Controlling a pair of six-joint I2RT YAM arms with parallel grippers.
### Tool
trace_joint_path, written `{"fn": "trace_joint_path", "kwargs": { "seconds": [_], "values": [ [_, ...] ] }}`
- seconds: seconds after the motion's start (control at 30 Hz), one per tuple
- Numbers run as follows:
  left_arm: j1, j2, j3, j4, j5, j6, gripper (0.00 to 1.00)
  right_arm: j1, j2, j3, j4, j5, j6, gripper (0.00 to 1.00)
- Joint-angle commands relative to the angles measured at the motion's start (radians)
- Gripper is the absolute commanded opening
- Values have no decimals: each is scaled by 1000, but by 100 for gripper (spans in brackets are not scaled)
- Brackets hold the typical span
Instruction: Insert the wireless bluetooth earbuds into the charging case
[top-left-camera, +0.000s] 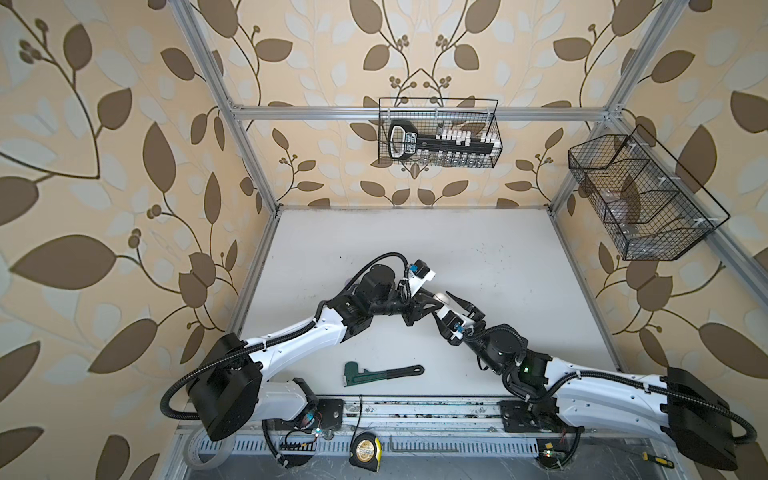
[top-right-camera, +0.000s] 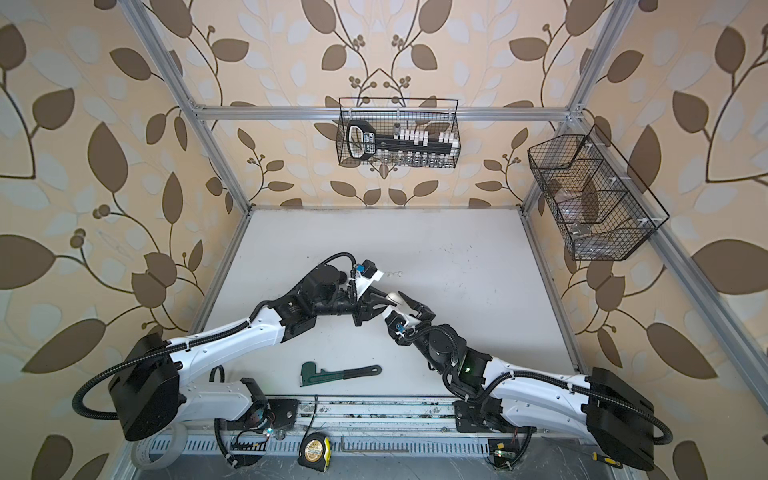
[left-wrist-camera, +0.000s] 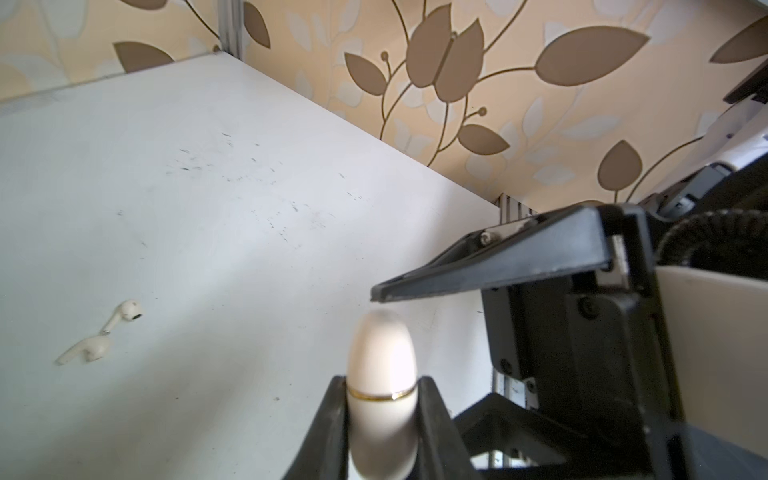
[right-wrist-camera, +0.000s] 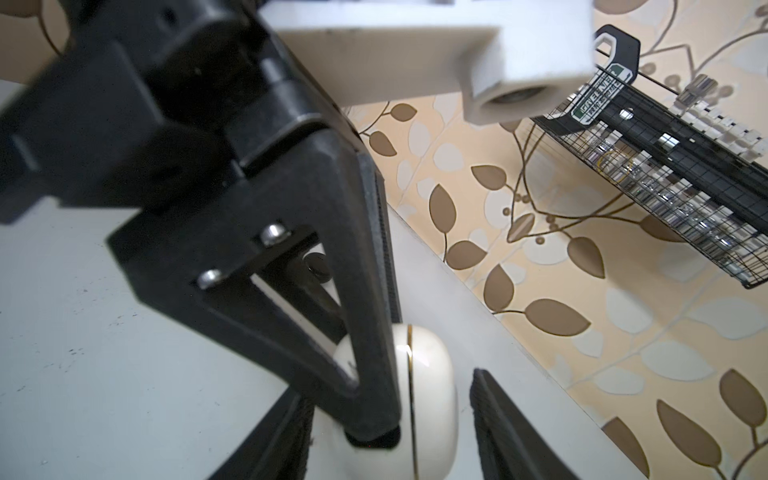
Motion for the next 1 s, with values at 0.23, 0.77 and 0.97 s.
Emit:
{"fn": "trace_joint_path", "kwargs": {
  "seconds": [0.23, 0.77, 0.97],
  "values": [
    [-2, -155, -319, 442, -49, 265, 0, 5, -131, 8, -29, -122, 57, 57],
    [-1, -136, -482, 818, -7, 256, 0, -1, -81, 58, -130, -234, 56, 53],
    [-1, -132, -463, 793, 93, 274, 0, -12, -67, 68, -138, -224, 65, 52]
  ]
}}
